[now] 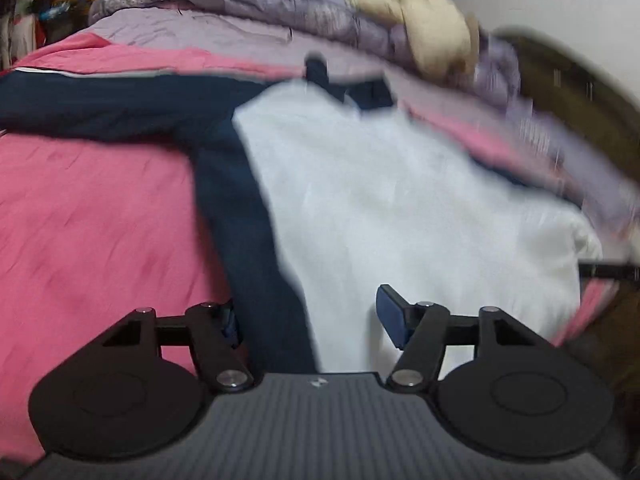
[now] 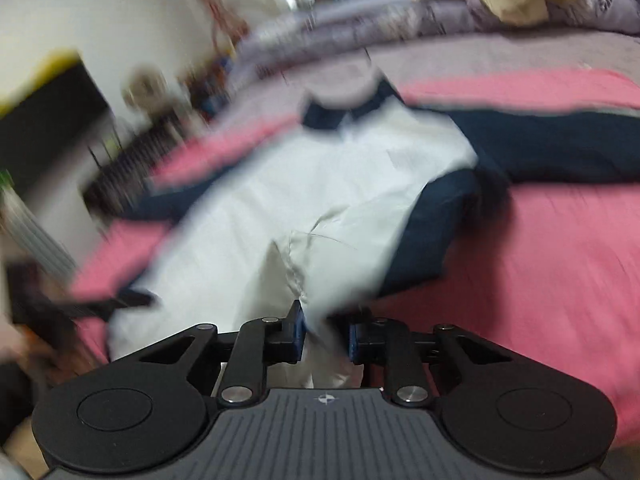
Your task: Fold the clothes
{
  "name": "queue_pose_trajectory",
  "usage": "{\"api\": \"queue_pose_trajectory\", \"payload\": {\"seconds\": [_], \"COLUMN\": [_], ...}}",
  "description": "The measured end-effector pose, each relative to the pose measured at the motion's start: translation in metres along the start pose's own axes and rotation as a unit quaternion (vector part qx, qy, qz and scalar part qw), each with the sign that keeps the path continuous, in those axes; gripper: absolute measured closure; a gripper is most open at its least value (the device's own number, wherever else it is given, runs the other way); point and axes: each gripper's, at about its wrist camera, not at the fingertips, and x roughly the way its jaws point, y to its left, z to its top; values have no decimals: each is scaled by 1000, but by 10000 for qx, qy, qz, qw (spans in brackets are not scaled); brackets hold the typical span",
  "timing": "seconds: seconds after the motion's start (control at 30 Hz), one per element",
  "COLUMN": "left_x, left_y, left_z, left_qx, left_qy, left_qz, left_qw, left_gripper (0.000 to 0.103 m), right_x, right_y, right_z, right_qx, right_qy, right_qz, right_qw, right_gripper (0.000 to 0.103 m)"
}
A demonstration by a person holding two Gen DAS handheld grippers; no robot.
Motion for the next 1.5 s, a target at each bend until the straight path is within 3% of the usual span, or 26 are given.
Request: {"api": "queue_pose_trajectory", "payload": {"seconds": [0.1,0.17,0.27,0.33,0.37,0.4,0.53,0.63,0.77,0.83,0.87,0.93,1.03,1.07,1.13,1.2,1.27,1.37,1.4,1.5], "left_x": [13,27,42,47,50,53,69,76,76,64,54,26,-31,-49,-78,-87,-80,-60,-52,-24], "left_y": [12,25,44,54,58,63,77,73,56,49,48,48,40,30,-2,-41,-74,-102,-111,-125], "left_z": [51,78,103,108,108,105,86,75,71,75,77,78,64,55,29,3,-13,-19,-22,-31], "left_qx": [-699,-1143,-1528,-1476,-1457,-1433,-1487,-1213,-593,-272,-129,114,445,646,1286,1997,2285,2111,2191,2653], "left_qy": [-620,-768,-523,-354,-279,-211,32,157,278,299,282,114,-387,-627,-1042,-1284,-1328,-1076,-994,-864], "left_qz": [-60,152,756,1009,1064,1077,1154,1307,1607,1803,1915,2255,2895,2972,2795,2590,2349,1418,1270,1926], "left_qw": [9956,9904,9840,9833,9832,9836,9821,9839,9848,9828,9810,9741,9553,9506,9458,9362,9354,9611,9623,9408], "left_gripper": [38,39,36,34,33,33,33,33,33,32,32,31,32,32,32,26,25,25,24,24], "right_x": [17,38,69,70,65,60,39,45,71,106,123,158,210,226,252,267,259,235,234,227], "right_y": [-11,-21,-24,-16,-8,1,33,55,96,116,123,130,117,110,99,90,86,74,68,54], "right_z": [60,88,108,102,92,78,16,-33,-74,-70,-62,-29,41,63,92,108,105,92,93,97], "right_qx": [832,841,297,-268,-702,-1196,-3029,-4166,-5319,-5507,-5473,-4968,-3573,-3079,-2330,-1934,-1809,-1700,-1642,-1454], "right_qy": [-684,-1018,-718,-638,-735,-842,-1077,-807,-1079,-1145,-1150,-1018,-589,-411,-107,-15,-28,-102,-76,-37], "right_qz": [214,-404,-1561,-1701,-1772,-1961,-2499,-2550,-2298,-2267,-2239,-2130,-2073,-2068,-2059,-1906,-1773,-1551,-1522,-1332], "right_qw": [9940,9904,9847,9830,9789,9696,9134,8689,8079,7952,7982,8351,9088,9278,9504,9624,9674,9731,9746,9804], "right_gripper": [81,80,75,59,35,24,23,24,26,28,28,28,28,28,28,28,28,25,24,24]}}
